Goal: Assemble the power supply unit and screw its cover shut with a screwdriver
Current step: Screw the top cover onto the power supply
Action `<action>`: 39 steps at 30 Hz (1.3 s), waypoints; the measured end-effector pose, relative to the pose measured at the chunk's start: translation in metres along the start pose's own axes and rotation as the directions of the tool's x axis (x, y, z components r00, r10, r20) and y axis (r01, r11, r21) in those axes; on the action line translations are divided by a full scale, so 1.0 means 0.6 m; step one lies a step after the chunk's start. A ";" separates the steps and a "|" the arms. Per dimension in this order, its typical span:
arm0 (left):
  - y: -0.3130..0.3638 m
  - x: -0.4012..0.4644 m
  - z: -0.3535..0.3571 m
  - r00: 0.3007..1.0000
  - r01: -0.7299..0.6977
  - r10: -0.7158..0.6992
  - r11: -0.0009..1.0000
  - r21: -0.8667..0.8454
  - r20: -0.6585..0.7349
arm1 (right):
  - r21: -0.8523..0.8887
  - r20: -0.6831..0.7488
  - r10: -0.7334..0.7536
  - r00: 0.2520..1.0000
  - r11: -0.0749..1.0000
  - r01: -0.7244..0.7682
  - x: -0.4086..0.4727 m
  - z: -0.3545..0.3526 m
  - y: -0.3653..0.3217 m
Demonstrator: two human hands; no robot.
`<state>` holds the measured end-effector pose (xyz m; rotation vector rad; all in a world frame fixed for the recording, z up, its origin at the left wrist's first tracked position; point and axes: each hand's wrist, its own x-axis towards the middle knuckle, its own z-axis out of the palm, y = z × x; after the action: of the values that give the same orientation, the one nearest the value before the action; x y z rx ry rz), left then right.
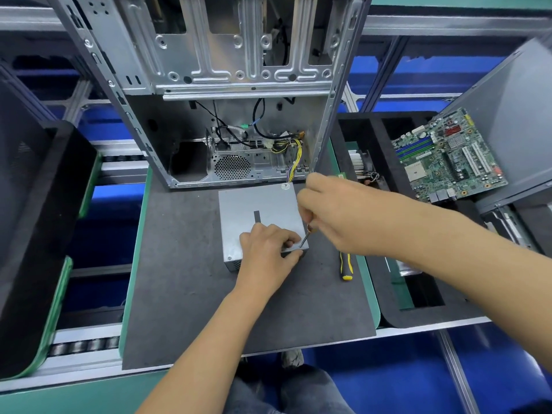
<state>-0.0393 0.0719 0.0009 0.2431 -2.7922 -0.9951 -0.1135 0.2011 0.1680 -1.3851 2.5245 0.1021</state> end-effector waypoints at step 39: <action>-0.033 -0.027 0.015 0.887 -0.415 0.448 0.878 0.239 -0.108 | 0.771 0.049 0.734 0.677 0.403 -0.493 -0.009 0.295 0.040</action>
<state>-0.0236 0.0655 -0.0203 -0.2622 -2.6253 -0.5484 -0.0969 0.2510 -0.0029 -0.0649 2.6582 -0.9795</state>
